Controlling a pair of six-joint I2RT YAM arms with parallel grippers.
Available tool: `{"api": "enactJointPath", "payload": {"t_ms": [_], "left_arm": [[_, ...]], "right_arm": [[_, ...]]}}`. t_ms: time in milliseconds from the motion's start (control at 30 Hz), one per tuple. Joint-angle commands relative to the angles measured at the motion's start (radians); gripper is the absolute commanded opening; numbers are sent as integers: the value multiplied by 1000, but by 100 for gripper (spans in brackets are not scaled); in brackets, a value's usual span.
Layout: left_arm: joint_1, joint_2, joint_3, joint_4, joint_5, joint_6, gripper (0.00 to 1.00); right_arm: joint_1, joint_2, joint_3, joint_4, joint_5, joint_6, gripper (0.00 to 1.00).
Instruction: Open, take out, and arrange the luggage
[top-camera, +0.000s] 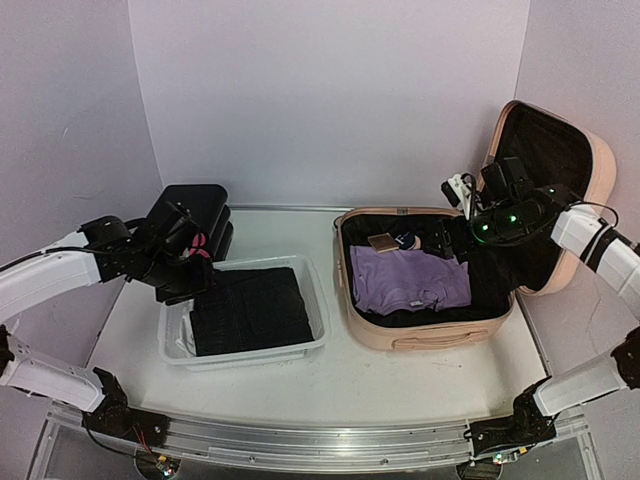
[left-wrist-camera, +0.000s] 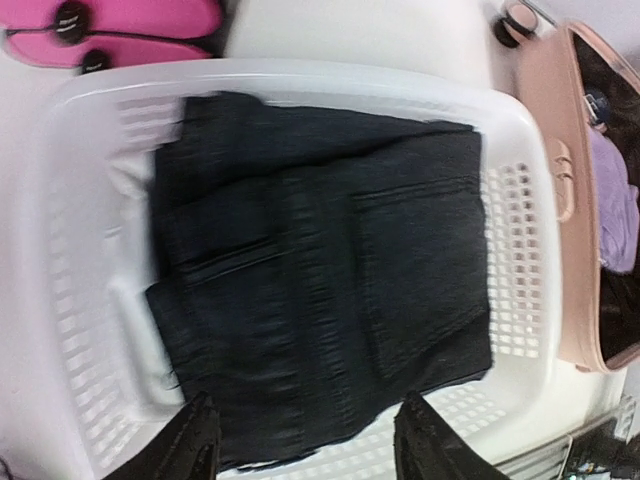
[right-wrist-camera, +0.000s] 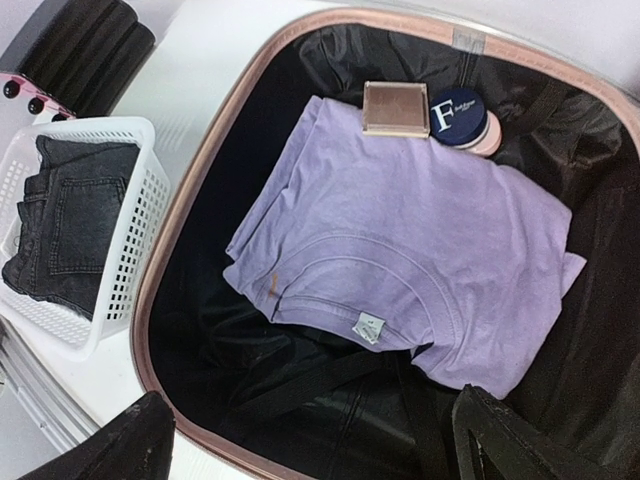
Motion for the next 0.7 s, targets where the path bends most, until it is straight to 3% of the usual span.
{"api": "enactJointPath", "payload": {"t_ms": [0,300,400,533,667], "left_arm": [[-18,97,55,173,115,131,63],[-25,134,28,492,164,248,85],[-23,134,23,648,173,338,98],[-22,234,65,739,101,435,99],[-9,369,177,701,156,547,97]], "right_arm": [[7,29,14,15,-26,38,98],[6,114,4,-12,-62,2,98],[15,174,5,-13,-70,-62,98],[71,293,32,4,-55,-238,98],[150,407,49,24,-20,-464,98]]}}
